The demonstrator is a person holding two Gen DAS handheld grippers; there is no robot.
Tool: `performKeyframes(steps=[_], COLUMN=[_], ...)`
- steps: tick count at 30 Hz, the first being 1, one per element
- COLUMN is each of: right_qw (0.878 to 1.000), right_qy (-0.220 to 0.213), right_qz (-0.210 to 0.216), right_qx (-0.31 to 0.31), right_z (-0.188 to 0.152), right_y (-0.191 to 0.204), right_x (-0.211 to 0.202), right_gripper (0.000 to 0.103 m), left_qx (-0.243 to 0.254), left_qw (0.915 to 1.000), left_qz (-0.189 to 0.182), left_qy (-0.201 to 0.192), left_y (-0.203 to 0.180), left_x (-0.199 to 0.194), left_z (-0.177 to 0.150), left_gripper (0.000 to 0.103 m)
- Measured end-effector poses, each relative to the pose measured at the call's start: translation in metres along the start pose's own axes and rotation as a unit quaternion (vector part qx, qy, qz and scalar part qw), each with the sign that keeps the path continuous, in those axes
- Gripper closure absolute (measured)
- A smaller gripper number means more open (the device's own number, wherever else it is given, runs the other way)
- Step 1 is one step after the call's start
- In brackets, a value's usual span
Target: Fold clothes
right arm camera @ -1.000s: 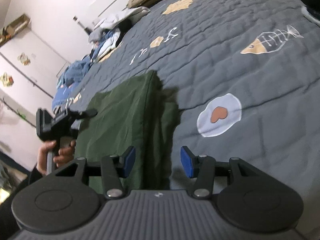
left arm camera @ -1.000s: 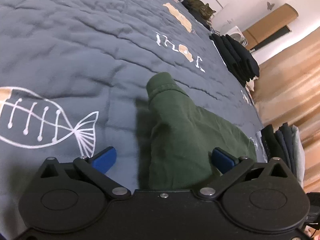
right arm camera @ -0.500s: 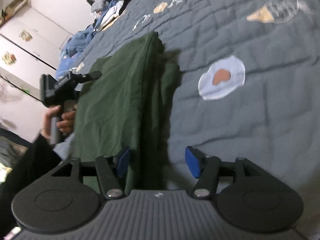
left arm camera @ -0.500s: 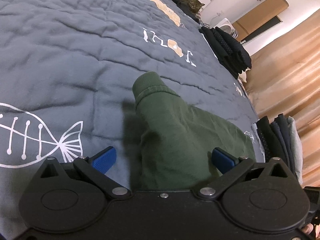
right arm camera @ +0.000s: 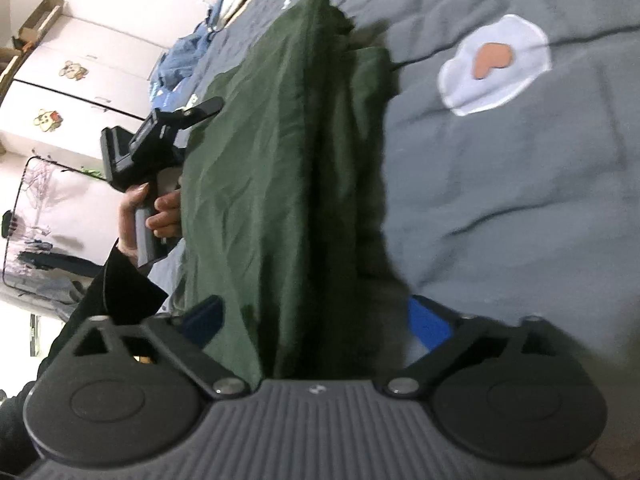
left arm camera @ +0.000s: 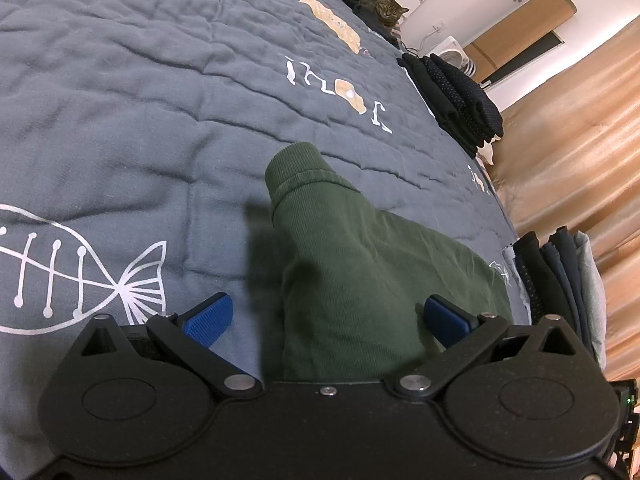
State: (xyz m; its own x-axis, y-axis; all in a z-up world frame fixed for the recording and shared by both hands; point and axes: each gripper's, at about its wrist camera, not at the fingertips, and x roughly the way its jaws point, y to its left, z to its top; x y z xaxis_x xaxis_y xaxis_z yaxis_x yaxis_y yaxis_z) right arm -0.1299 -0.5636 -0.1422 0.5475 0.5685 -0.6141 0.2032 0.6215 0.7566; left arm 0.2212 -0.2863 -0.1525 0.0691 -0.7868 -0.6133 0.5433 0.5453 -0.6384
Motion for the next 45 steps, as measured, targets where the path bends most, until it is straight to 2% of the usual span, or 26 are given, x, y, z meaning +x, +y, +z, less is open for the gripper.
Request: performKeyframes(steps=[4, 7, 9, 11, 16, 22, 29, 31, 33, 35, 42, 43, 44, 45], right_qw=[1.000, 0.998, 0.999, 0.999, 0.999, 0.998, 0.999, 0.999, 0.999, 1.000, 1.000, 1.000, 1.000, 1.000], right_qy=[-0.005, 0.014, 0.021, 0.024, 0.015, 0.030, 0.017, 0.011, 0.005, 0.002, -0.005, -0.006, -0.008, -0.011], right_qz=[0.008, 0.060, 0.041, 0.030, 0.047, 0.025, 0.037, 0.037, 0.035, 0.029, 0.028, 0.031, 0.029, 0.025], right_qx=[-0.017, 0.002, -0.028, -0.033, 0.019, -0.040, -0.001, 0.002, 0.005, 0.004, -0.001, -0.001, 0.000, 0.000], right_z=[0.000, 0.002, 0.000, 0.000, 0.005, 0.000, -0.002, -0.005, -0.007, -0.010, -0.011, -0.011, -0.011, -0.010], right_y=[0.009, 0.015, 0.024, 0.023, 0.016, 0.034, 0.020, 0.020, 0.021, 0.025, 0.034, 0.035, 0.035, 0.035], right_x=[0.010, 0.016, 0.022, 0.029, 0.028, 0.039, 0.041, 0.040, 0.039, 0.040, 0.039, 0.039, 0.039, 0.038], right_gripper=[0.000, 0.000, 0.000, 0.000, 0.000, 0.000, 0.000, 0.000, 0.000, 0.000, 0.003, 0.008, 0.012, 0.030], left_qx=[0.000, 0.000, 0.001, 0.002, 0.002, 0.007, 0.021, 0.025, 0.027, 0.038, 0.031, 0.033, 0.037, 0.043], left_qw=[1.0000, 1.0000, 1.0000, 1.0000, 1.0000, 1.0000, 0.9993, 0.9990, 0.9985, 0.9978, 0.9977, 0.9977, 0.9976, 0.9974], left_qz=[-0.001, -0.001, -0.001, -0.002, -0.001, 0.000, -0.027, -0.033, -0.043, -0.050, -0.054, -0.054, -0.054, -0.053], left_qy=[0.000, 0.000, 0.000, 0.000, 0.000, -0.004, 0.013, 0.016, 0.020, 0.024, 0.026, 0.025, 0.024, 0.022], left_y=[0.001, 0.001, 0.001, 0.001, 0.002, -0.003, -0.008, -0.009, -0.012, -0.016, -0.015, -0.017, -0.018, -0.020], left_x=[0.000, 0.000, 0.000, 0.000, 0.000, 0.001, 0.011, 0.013, 0.014, 0.017, 0.021, 0.022, 0.022, 0.021], left_z=[0.000, -0.001, -0.001, -0.001, 0.000, 0.002, 0.004, 0.004, 0.004, 0.002, 0.000, 0.000, -0.001, -0.001], left_gripper=[0.001, 0.001, 0.001, 0.001, 0.001, 0.001, 0.002, 0.006, 0.026, 0.035, 0.036, 0.036, 0.042, 0.051])
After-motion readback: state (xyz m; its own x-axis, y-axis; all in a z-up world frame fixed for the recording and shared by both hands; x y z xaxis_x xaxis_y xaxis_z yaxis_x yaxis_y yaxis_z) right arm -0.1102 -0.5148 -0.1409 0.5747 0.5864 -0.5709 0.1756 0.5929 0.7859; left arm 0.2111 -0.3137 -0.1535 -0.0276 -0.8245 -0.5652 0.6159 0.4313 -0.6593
